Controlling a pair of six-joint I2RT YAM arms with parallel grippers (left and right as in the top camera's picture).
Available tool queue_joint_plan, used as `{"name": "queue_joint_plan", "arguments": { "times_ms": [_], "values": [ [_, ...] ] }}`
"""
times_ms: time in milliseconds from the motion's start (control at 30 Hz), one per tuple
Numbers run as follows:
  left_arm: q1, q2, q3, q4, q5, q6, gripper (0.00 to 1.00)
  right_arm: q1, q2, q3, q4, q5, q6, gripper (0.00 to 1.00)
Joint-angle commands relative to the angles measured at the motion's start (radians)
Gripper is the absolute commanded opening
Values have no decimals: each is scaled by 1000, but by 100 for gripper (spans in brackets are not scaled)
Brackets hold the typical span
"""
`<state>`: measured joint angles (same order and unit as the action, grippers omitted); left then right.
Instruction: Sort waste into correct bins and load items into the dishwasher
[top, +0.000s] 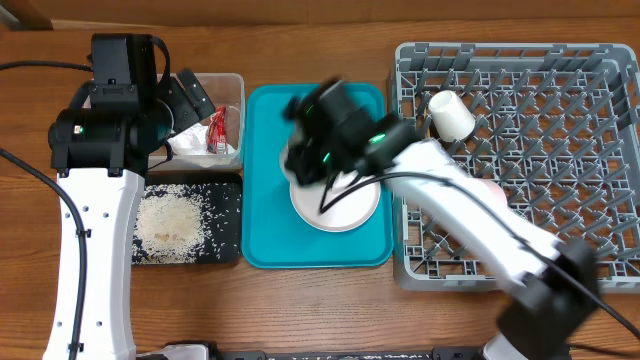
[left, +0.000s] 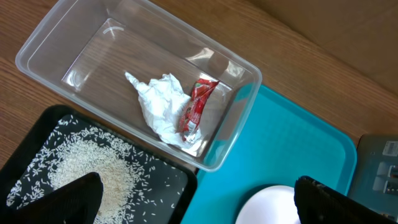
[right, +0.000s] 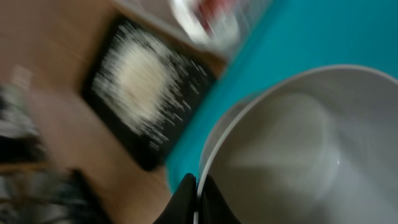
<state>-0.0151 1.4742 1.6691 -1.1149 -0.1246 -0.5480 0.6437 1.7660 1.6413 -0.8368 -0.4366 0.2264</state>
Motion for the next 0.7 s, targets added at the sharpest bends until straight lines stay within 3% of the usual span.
{"name": "queue_joint_plan", "arguments": {
  "times_ms": [0, 100, 233, 367, 667],
  "values": [
    [2, 5, 14, 0, -6, -6, 100, -167, -117, 45, 0, -328, 40, 4],
    [2, 5, 14, 0, -6, -6, 100, -364, -132, 44, -42, -655, 29, 4],
    [2, 5, 14, 0, -6, -6, 100, -577, -131, -13, -118, -959, -122, 4],
    [2, 5, 14, 0, -6, -6, 100, -728, -130, -129, -174, -1043, -265, 4],
    [2, 5, 14, 0, -6, -6, 100, -829, -113, -462, 100, -1133, -279, 4]
  ]
}}
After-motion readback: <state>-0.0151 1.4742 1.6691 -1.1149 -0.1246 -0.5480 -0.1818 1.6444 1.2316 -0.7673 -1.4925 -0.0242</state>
